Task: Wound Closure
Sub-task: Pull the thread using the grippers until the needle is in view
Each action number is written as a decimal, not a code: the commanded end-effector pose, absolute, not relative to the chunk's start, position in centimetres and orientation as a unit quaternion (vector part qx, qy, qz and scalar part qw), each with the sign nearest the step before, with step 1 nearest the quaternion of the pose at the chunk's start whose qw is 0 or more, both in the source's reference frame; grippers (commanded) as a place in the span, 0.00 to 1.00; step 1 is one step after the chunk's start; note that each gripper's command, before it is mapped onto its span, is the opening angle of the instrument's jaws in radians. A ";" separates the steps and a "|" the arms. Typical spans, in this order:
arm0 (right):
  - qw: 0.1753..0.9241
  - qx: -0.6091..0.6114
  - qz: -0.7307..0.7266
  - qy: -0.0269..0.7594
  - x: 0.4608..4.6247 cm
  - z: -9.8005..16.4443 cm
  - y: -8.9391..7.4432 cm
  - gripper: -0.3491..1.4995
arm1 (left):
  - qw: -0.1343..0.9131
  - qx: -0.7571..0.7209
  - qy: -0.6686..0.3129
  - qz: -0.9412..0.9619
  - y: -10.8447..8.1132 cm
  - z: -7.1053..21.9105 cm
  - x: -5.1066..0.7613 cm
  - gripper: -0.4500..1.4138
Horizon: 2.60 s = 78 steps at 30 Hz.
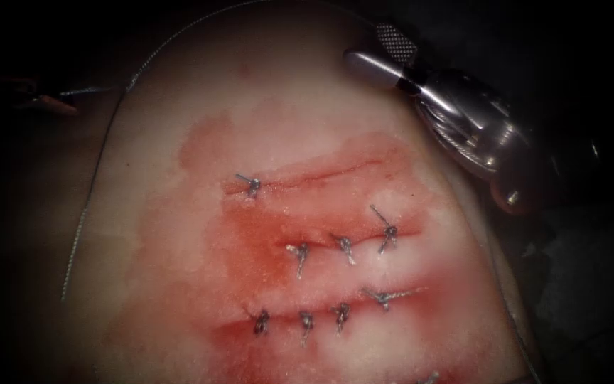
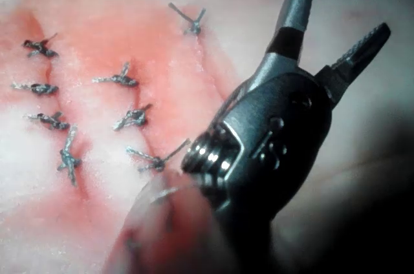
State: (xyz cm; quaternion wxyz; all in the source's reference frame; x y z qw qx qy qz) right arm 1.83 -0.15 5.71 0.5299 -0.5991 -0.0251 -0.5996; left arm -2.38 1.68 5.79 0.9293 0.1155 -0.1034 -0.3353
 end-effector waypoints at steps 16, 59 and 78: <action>0.528 -0.601 -0.600 -0.024 2.02 5.9 -0.3 0.95 | 0.930 0.138 -0.024 -0.341 1.3 6.2 -2.10 0.92; 0.562 -0.590 -0.580 -0.021 2.01 5.8 -0.3 0.97 | 0.964 0.136 0.097 -0.208 1.4 6.6 -1.72 0.87; 0.564 -0.589 -0.578 -0.020 2.03 5.8 -0.3 0.97 | 0.937 0.288 0.106 -0.170 0.6 6.8 -2.03 0.73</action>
